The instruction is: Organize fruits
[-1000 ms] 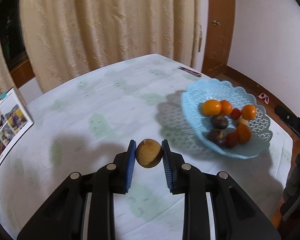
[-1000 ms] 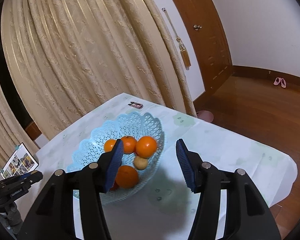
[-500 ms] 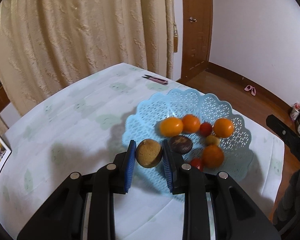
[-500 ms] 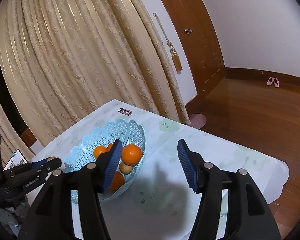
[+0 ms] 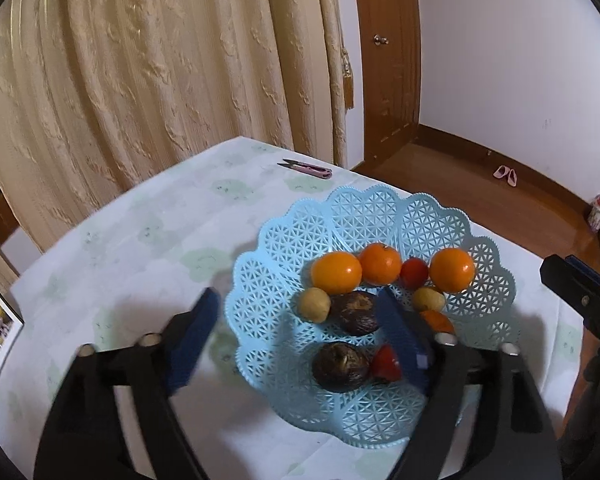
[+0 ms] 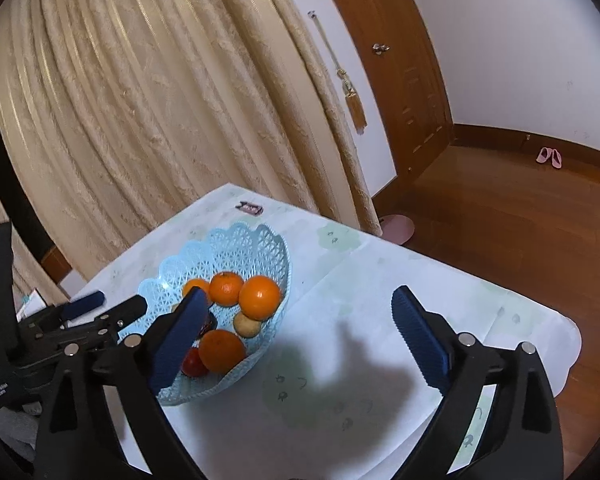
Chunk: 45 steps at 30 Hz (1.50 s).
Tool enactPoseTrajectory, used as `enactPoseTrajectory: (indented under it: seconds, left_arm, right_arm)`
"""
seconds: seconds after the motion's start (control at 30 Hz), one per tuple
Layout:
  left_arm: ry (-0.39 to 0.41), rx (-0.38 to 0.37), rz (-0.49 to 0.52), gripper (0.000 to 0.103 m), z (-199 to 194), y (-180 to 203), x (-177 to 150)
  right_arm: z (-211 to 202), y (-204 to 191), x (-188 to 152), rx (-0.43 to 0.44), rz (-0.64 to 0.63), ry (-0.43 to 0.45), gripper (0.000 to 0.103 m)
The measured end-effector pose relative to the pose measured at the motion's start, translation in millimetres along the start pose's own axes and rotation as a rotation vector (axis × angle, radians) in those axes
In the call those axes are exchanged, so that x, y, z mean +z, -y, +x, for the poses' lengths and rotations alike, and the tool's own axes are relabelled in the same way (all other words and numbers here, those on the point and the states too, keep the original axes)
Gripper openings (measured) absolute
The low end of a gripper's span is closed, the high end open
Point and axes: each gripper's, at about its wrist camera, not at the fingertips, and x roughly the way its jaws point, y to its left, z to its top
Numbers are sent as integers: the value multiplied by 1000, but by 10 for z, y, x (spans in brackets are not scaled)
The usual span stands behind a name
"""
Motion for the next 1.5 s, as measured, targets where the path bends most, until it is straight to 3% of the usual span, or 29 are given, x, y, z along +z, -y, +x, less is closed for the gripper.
enactPoseTrajectory:
  seconds: [0.33,0.53,1.5]
  left_arm:
    - [48,159,54,94,-155,-67,-45]
    - [63,185,45,94,-276,-122,-95]
    - [72,200,71,94,-449,-87,-161]
  right_arm:
    - [-4,-518,-135,-11,-266,-64,100]
    - [15,-773,-272,-42,-379,-86,100]
    - [-35,-856,-319,-56,-391,-66,100]
